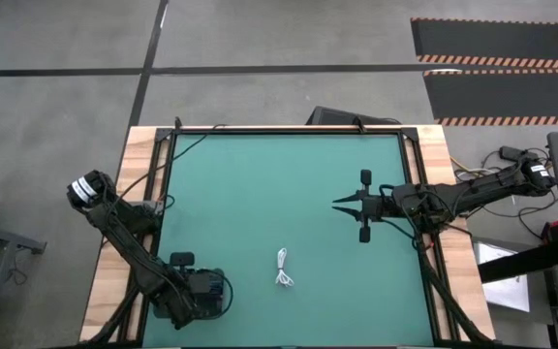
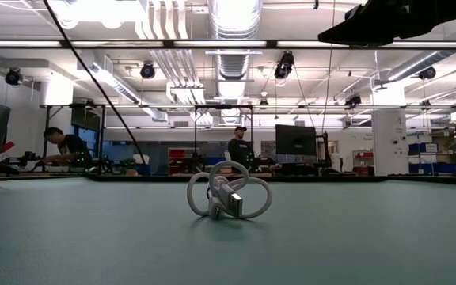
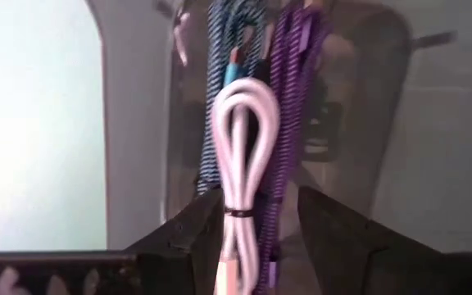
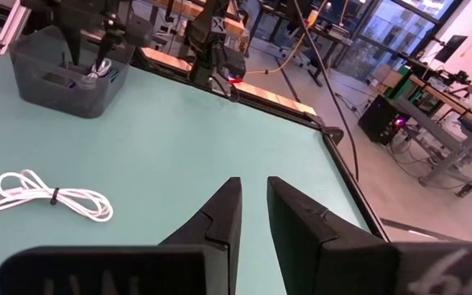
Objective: Pick and place USB-C Cables
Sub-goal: Put the white charger cable into the black bin
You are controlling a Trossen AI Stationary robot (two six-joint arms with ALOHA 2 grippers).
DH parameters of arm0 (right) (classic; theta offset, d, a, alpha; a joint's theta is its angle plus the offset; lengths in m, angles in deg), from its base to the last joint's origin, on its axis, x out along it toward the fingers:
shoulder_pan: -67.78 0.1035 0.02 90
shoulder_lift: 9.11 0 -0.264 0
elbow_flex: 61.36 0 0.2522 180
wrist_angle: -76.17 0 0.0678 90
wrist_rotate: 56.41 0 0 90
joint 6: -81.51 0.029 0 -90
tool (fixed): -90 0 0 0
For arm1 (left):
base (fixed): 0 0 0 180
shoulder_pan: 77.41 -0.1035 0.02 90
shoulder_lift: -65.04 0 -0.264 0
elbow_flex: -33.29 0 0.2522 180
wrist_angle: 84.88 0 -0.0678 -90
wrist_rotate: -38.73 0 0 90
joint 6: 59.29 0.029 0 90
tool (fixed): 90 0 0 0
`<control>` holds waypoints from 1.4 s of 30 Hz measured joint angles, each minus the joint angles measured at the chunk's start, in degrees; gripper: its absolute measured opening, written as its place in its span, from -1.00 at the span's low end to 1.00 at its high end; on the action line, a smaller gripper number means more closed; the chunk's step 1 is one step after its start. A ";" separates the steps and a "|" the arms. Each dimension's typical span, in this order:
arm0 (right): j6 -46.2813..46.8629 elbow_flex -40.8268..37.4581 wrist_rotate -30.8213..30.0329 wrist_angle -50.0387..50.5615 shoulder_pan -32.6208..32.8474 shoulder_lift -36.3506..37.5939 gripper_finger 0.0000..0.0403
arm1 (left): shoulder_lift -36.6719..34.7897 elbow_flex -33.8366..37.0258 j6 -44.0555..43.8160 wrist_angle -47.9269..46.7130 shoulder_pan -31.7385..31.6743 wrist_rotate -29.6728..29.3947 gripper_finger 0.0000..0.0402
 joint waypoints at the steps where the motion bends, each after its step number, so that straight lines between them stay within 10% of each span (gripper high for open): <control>1: 0.00 -0.02 0.00 0.00 0.00 0.00 -0.74 | -0.06 -0.56 0.00 -0.04 -0.03 0.00 -0.30; 29: 2.82 -0.01 0.01 -0.07 0.01 -0.02 -0.74 | -3.98 -13.04 7.62 -0.34 -18.60 -0.55 -0.30; 42: 15.48 0.00 0.56 -0.60 0.80 -2.14 -0.74 | -3.98 -14.37 37.72 0.63 -20.22 -26.47 -0.30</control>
